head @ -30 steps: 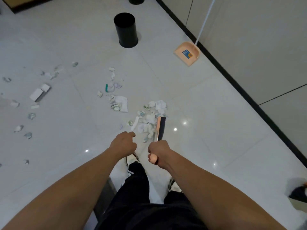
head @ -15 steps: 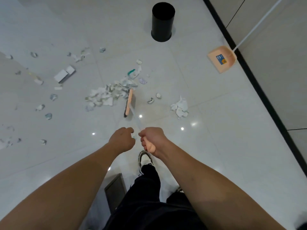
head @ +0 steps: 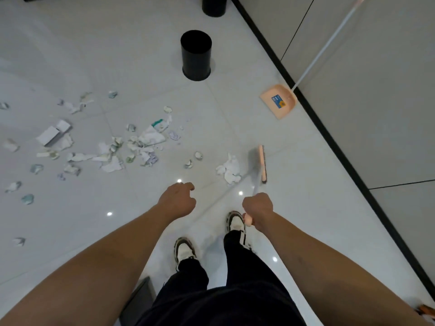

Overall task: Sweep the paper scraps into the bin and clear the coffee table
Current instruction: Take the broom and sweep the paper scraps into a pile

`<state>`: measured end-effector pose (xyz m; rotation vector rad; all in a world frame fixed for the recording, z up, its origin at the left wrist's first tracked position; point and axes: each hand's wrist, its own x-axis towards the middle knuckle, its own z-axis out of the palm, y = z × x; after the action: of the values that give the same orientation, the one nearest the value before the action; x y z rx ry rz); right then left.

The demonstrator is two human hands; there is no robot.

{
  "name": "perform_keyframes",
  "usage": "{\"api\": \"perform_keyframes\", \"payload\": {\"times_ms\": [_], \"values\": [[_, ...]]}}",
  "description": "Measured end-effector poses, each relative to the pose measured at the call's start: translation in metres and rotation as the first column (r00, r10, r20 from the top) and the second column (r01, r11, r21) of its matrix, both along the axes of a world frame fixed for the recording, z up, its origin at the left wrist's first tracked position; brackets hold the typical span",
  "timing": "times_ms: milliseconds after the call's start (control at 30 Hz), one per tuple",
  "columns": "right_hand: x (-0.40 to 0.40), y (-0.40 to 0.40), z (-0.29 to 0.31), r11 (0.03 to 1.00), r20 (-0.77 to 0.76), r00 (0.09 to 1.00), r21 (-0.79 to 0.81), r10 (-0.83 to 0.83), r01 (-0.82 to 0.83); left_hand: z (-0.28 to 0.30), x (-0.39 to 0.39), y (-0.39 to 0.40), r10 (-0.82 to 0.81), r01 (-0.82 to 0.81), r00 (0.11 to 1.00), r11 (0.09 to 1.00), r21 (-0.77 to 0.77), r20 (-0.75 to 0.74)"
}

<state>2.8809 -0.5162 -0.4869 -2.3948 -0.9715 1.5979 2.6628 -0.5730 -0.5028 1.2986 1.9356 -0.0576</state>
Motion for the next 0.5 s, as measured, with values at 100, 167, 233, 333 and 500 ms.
{"api": "perform_keyframes", "payload": {"times_ms": [100,167,233,333,500], "values": [[0.030,0.030,-0.018,0.997,0.025,0.999,-0.069,-0.033,0.035,-0.002,0.011,0.019,0.020,-0.020,1.000,1.000,0.010,-0.020],[0.033,0.046,-0.025,0.992,-0.021,0.999,-0.126,-0.033,0.030,-0.005,0.016,0.030,0.049,-0.049,0.998,0.999,-0.011,-0.031],[0.022,0.059,-0.027,0.988,-0.087,0.996,-0.156,-0.010,-0.004,-0.008,0.024,0.039,0.080,-0.082,0.996,0.996,-0.037,-0.046],[-0.009,0.077,-0.023,0.975,-0.224,0.974,-0.223,-0.035,-0.017,-0.007,0.037,0.056,0.150,-0.152,0.987,0.987,-0.044,-0.048],[-0.048,0.118,-0.007,0.958,-0.420,0.907,-0.245,0.037,-0.152,-0.001,0.049,0.061,0.230,-0.231,0.972,0.973,-0.014,-0.037]]}}
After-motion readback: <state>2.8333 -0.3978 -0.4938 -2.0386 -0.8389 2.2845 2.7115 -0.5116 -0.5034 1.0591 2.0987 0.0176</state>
